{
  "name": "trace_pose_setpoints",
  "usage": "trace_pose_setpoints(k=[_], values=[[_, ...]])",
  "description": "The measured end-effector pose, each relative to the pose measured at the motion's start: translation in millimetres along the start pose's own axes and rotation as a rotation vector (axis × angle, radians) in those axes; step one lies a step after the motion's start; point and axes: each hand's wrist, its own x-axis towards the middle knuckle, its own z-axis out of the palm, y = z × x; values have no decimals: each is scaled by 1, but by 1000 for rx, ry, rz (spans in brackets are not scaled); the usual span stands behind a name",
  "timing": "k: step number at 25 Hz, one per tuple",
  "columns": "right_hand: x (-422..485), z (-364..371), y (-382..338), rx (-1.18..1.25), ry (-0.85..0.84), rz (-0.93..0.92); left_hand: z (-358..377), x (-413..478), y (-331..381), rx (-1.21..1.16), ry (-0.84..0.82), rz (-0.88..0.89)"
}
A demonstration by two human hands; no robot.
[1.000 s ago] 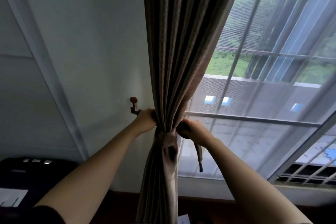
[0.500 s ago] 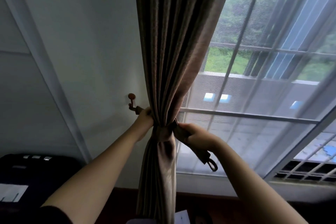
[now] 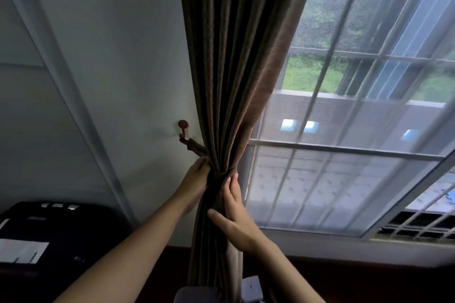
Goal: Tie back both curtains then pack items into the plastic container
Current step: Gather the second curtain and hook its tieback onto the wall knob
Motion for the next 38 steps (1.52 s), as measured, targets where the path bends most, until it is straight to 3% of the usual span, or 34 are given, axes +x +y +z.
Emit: trace_pose_setpoints(k=[3, 6, 9, 12, 20, 22, 24, 27, 32, 35, 38], values=[[0, 15, 4, -79, 49, 5, -6, 2, -2, 239, 166, 83], [-1, 27, 7, -233, 137, -23, -13, 0, 1, 148, 21, 79], [3, 32, 13, -370, 98, -53, -22, -1, 8, 17, -184, 32], [5, 30, 15, -478, 62, -76, -33, 2, 10, 74, -325, 51], [14, 27, 29, -554, 105, -79, -35, 14, 18, 456, -326, 152], [15, 21, 39, -427, 147, -183, -39, 18, 19, 462, -328, 134], [16, 14, 43, -49, 307, -219, -42, 22, 15, 450, -326, 105], [33, -8, 32, 324, 521, -2, -45, 25, 8, 400, -331, 98], [77, -44, 7, 292, 350, 29, -46, 18, -1, 521, -252, 220], [91, -40, 2, 234, 446, 70, -53, 13, -10, 668, -181, 349], [100, -37, 6, 224, 556, 117, -75, 16, -16, 723, -181, 336]])
